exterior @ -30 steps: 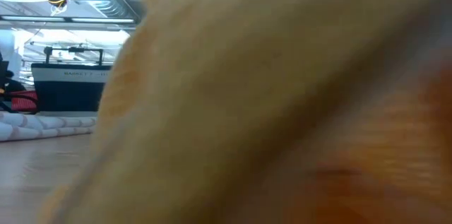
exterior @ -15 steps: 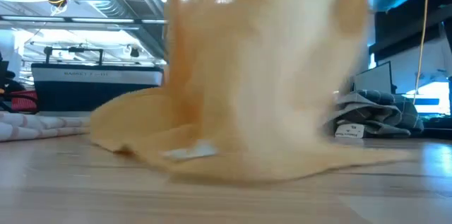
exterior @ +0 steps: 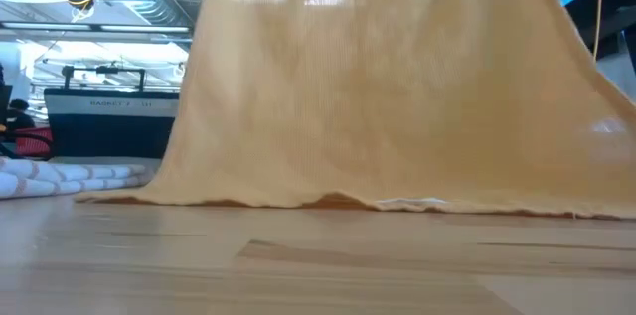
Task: Fold towel
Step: Fold the orange towel
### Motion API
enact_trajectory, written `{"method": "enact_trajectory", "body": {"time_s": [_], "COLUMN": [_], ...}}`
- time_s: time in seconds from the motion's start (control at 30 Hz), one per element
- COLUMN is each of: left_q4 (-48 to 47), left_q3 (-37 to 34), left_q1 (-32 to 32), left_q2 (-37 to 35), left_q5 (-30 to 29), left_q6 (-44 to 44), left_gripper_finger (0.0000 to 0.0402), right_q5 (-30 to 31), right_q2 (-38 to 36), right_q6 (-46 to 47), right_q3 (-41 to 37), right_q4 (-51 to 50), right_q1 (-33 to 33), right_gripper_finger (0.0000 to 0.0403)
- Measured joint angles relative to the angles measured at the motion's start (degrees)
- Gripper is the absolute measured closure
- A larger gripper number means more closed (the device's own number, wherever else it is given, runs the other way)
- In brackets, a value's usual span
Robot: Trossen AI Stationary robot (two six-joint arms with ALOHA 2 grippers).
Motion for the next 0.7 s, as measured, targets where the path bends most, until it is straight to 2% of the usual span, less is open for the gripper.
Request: {"method": "enact_trajectory", "body": {"time_s": [0.27,0.53,0.7], "left_q4": [-11.8,-32.0,-37.0], "left_q3": [0.0,0.0,0.0], "left_q1": [0.2,-1.2,-5.3], "left_q2": [0.0,0.2,0.2], "left_q5": [-1.9,-1.7,5.6], "left_q6": [-6.5,-25.7,-34.9], "left_gripper_finger": [0.0400,0.0400,0.0400], "right_q5": [-0.9,-3.6,-4.2], "right_q2": [1.0,1.3,2.1], "right_q6": [4.5,16.8,17.2], "right_q3": [-0.1,-4.1,-5.4], "right_q4": [-8.0,-17.7,-15.8], "right_q1": [0.2,1.9,6.0], "right_gripper_finger": [0.0401,0.0401,0.0401]}}
